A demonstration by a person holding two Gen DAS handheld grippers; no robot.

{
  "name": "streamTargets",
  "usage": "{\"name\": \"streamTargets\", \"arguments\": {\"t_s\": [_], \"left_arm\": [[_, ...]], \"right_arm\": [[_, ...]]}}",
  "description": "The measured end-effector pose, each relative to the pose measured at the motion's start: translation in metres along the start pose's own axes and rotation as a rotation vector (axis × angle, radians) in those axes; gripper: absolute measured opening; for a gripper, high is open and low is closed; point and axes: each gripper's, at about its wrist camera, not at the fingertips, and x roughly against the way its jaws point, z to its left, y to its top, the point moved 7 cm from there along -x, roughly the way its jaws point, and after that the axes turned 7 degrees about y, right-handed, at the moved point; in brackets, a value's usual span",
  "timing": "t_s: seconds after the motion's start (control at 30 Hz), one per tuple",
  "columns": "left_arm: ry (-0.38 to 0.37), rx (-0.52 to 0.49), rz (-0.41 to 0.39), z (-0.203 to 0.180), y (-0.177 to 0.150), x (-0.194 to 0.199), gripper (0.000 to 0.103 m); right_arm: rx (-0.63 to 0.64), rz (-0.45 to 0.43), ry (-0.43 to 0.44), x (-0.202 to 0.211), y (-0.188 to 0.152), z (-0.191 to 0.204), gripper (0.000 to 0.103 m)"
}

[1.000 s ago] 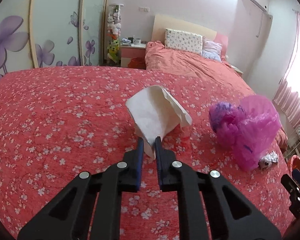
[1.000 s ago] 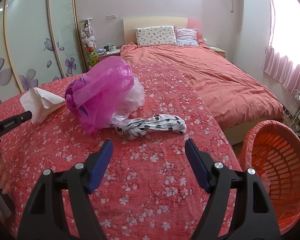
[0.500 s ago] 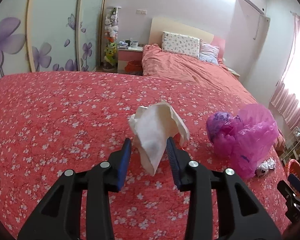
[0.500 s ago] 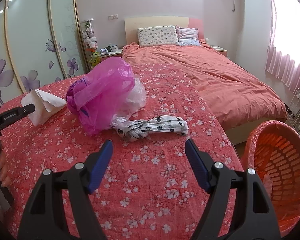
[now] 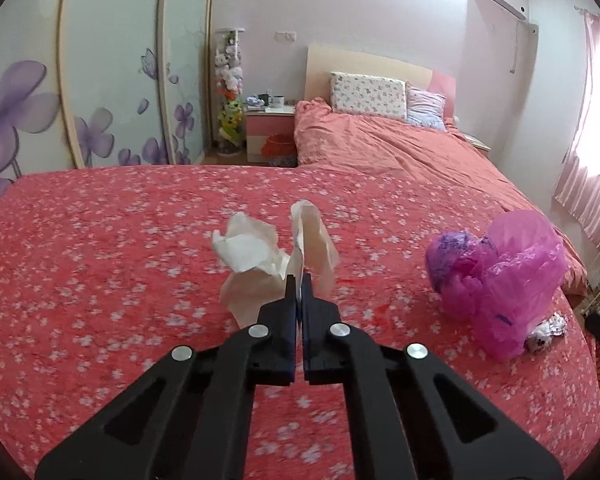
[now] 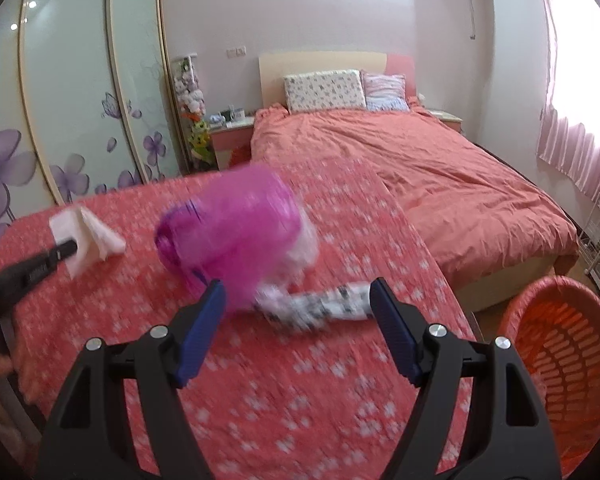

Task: Collect trash
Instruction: 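Grasp the pink plastic bag with the right tool, then carry the white paper and pink bag over the orange basket with both tools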

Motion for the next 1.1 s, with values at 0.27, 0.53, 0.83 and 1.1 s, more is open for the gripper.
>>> {"name": "streamTargets", "arguments": {"t_s": [0.27, 0.53, 0.83, 1.1], "left_arm": [[0.011, 0.034, -0.004, 0.027, -0.009, 0.010, 0.002], [0.024, 0.062, -0.003, 0.049, -0.009, 0.013, 0.002], [0.004, 0.059, -0.002, 0.041, -0.013, 0.019, 0.002], [-0.038, 0.027, -0.021, 0.010, -0.018, 0.039, 0.002]], "right_arm": [[0.099, 0.031, 0.069, -0.050, 0.020, 0.065, 0.071], [0.211, 0.180, -0.042, -0.107, -0.004, 0.079, 0.023], [0.166, 0.082, 0.020, -0.058, 0.012, 0.070, 0.002], [0.127, -0.011, 0.026, 0.011, 0.023, 0.045, 0.002]]}}
